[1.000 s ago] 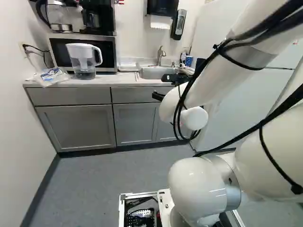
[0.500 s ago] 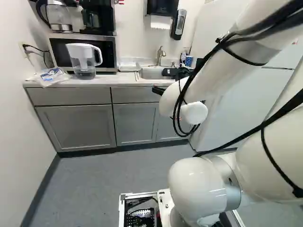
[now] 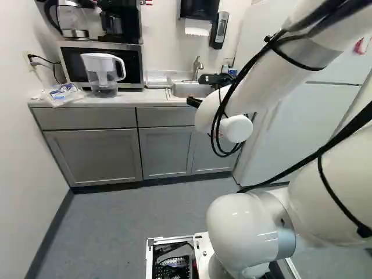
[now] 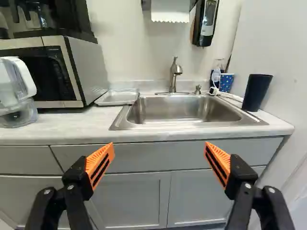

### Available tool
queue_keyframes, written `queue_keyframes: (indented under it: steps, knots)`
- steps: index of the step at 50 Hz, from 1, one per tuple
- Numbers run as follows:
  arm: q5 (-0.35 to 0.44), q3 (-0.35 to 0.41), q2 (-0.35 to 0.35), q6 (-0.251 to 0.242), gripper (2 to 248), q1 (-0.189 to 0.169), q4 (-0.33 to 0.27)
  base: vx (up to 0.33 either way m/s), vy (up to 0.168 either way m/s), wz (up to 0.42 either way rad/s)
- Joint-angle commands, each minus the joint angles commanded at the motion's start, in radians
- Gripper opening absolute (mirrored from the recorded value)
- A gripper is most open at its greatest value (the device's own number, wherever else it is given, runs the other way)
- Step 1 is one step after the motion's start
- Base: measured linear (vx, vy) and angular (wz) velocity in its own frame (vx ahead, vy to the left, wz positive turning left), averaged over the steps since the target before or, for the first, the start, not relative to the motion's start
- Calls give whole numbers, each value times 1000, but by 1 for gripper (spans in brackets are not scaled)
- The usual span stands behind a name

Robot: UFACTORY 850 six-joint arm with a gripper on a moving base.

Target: Rinse the cup and place it in the tray

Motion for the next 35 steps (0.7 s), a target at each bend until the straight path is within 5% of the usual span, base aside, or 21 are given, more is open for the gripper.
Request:
queue_keyframes:
  steps: [35]
  knots:
    - [-23, -120, -47, 0, 247, 0, 0, 0, 0, 0]
